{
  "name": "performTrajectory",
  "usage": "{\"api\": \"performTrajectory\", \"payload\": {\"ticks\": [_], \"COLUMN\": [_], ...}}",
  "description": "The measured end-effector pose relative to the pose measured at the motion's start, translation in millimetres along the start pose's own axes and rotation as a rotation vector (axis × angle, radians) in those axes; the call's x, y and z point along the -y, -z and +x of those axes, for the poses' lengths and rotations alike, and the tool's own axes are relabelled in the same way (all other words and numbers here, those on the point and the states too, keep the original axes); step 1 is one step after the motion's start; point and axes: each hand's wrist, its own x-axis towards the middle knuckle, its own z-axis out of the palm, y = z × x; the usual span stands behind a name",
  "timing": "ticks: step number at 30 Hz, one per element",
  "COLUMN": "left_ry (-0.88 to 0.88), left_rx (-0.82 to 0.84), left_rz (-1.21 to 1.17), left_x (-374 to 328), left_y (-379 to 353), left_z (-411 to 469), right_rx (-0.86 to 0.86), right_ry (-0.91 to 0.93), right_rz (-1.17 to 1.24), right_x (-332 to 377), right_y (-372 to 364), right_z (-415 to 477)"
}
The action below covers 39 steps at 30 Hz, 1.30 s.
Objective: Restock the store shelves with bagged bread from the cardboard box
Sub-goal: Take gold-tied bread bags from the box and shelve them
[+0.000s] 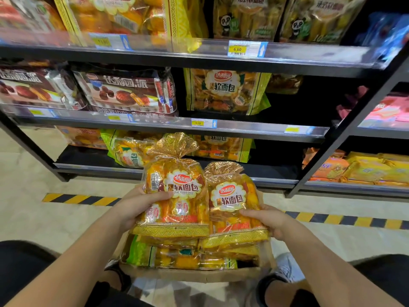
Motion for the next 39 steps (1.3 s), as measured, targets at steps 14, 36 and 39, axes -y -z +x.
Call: {"api": "performTrajectory", "payload": {"ticks": [14,36,39], "left_ry": [-0.245,-0.425,-0.431], "left_rx": [0.095,0.228,0.275], "left_rz": [-0.020,-0.047,-0.071], "left_x": [-73.9,-158.6,-160.8], "left_y": [-29.8,-97.2,-101.6], "left_z": [-25.4,40.1,47.2], "right_rx": [-0.182,-0.299,-0.334], "right_ry": [0.466,0.764,0.827], "right_rz": [0.205,0.251,0.227], "right_x": [61.2,112.2,124.0], "right_y": [65.0,155.0,161.8], "right_z": [-90.0,-83.4,-76.1]}}
